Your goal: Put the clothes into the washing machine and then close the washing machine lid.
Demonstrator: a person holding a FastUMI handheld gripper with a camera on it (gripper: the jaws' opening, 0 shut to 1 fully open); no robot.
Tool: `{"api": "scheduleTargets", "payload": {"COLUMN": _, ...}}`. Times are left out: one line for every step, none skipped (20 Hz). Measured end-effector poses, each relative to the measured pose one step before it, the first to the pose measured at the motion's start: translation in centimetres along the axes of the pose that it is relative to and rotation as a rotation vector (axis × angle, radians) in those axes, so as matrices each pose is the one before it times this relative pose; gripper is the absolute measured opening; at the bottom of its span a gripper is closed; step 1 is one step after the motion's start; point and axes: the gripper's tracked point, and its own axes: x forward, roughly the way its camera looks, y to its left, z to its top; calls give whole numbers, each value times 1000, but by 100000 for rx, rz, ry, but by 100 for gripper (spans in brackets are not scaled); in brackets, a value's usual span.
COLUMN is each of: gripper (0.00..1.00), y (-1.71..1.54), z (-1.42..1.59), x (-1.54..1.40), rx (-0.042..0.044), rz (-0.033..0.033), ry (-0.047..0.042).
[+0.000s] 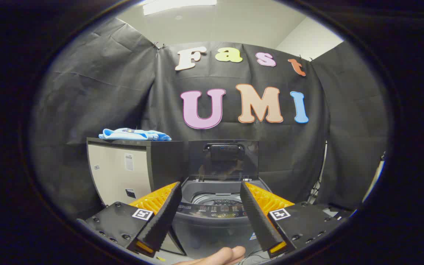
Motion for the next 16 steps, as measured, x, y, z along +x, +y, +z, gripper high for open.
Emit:
{"api": "scheduleTargets", "payload": {"gripper": 99, "y": 29, "z": -97, "x": 26, "rx": 36, "rz": 203, "ry": 373}}
{"api": "scheduleTargets", "payload": {"gripper": 98, "y": -23, "z": -95, "x": -48, "rx": 162, "rz": 154, "ry": 299}}
{"api": "scheduleTargets", "payload": {"gripper": 98, "y": -101, "z": -75, "x": 11, "rx": 315, "rz": 100, "ry": 331}}
{"api": "scheduleTargets", "payload": {"gripper": 98, "y": 0, "z": -104, "x": 21, "rx": 388, "rz": -15, "ry": 202}}
{"api": "scheduleTargets", "payload": {"gripper": 99, "y": -86, "z": 56, "x": -64, "rx": 83, "rz": -125, "ry": 5}}
{"api": "scheduleTargets", "payload": {"gripper": 99, "y": -182, "z": -58, "x": -1, "rx": -161, "rz": -526, "ry": 7}}
{"api": "scheduleTargets", "payload": {"gripper": 99, "y": -213, "z": -60, "x": -76, "rx": -285, "rz": -616, "ry": 329}}
{"api": "scheduleTargets", "payload": {"gripper": 99, "y": -185, "z": -148, "x": -6, "rx": -176, "rz": -522, "ry": 465}}
{"api": "scheduleTargets", "payload": {"gripper": 98, "y": -135, "z": -88, "x": -25, "rx": 55, "rz": -430, "ry": 358}}
{"api": "scheduleTargets", "payload": {"gripper": 99, "y": -128, "z": 88, "x": -61, "rx": 150, "rz": -393, "ry": -104}}
{"api": "scheduleTargets", "payload": {"gripper": 99, "y": -59, "z": 109, "x": 20, "rx": 221, "rz": -93, "ry": -175}}
{"api": "scheduleTargets", "payload": {"gripper": 99, "y": 87, "z": -109, "x": -24, "rx": 173, "rz": 68, "ry": -202}}
{"api": "scheduleTargets", "payload": {"gripper": 99, "y": -10, "z": 128, "x": 41, "rx": -108, "rz": -30, "ry": -115}}
{"api": "scheduleTargets", "payload": {"gripper": 99, "y": 32, "z": -55, "x": 2, "rx": -202, "rz": -43, "ry": 48}}
{"api": "scheduleTargets", "payload": {"gripper": 99, "y": 33, "z": -66, "x": 4, "rx": -262, "rz": -151, "ry": 256}}
{"api": "scheduleTargets", "payload": {"gripper": 99, "y": 0, "z": 25, "x": 86, "rx": -343, "rz": -115, "ry": 88}}
